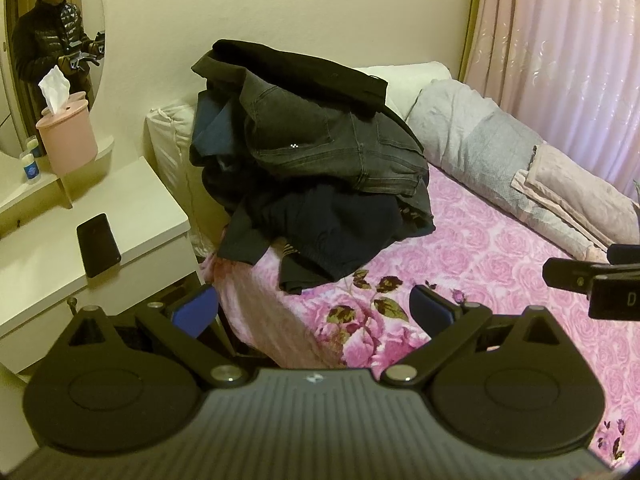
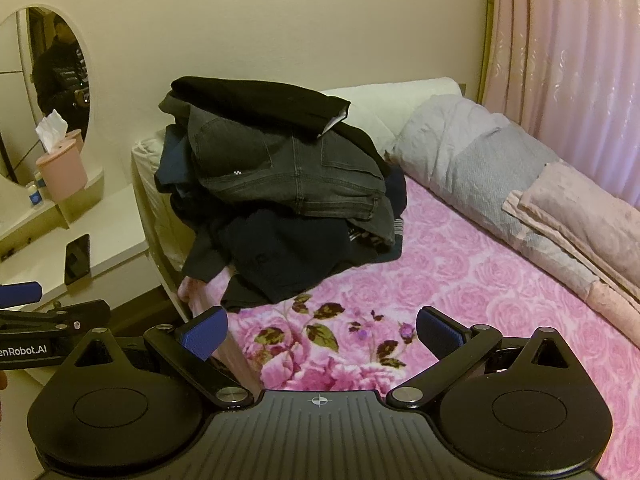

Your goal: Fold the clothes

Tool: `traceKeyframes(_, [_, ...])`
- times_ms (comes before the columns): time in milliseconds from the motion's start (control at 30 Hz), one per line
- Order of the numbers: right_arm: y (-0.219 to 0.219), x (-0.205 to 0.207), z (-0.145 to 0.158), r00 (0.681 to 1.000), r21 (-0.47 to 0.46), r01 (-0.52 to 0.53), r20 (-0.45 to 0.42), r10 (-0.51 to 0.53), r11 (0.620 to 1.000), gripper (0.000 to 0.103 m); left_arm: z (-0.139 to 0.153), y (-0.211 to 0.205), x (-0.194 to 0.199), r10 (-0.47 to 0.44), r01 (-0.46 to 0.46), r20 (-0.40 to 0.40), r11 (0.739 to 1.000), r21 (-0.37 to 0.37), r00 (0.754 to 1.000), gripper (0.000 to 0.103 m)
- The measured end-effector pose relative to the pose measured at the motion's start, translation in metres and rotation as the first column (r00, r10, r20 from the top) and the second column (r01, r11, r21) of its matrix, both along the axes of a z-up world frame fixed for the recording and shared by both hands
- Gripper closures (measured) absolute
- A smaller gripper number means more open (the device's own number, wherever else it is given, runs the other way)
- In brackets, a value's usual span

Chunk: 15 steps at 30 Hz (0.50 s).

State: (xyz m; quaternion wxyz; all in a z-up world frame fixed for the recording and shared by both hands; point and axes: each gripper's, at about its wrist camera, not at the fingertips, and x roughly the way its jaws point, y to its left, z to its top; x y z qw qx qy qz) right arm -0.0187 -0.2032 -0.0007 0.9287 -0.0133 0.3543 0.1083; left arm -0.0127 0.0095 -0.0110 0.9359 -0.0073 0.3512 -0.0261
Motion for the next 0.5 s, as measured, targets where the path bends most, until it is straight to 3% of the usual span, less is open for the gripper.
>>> traceKeyframes(267, [0.002, 0.000, 0.000, 1.000, 0.010, -0.004, 0.021, 0.004, 1.000, 0.000, 0.001, 0.009, 0.002, 0.015, -0.015, 0.028, 1.000, -0.022, 0.999, 0.003])
traceKeyframes(500, [0.019, 0.006, 0.004, 0.994, 0.034, -0.033, 0.104, 0.029, 0.999, 0.000, 0.001, 0.029, 0.011, 0.005, -0.007, 0.070, 1.000, 0.019, 0.998, 0.003])
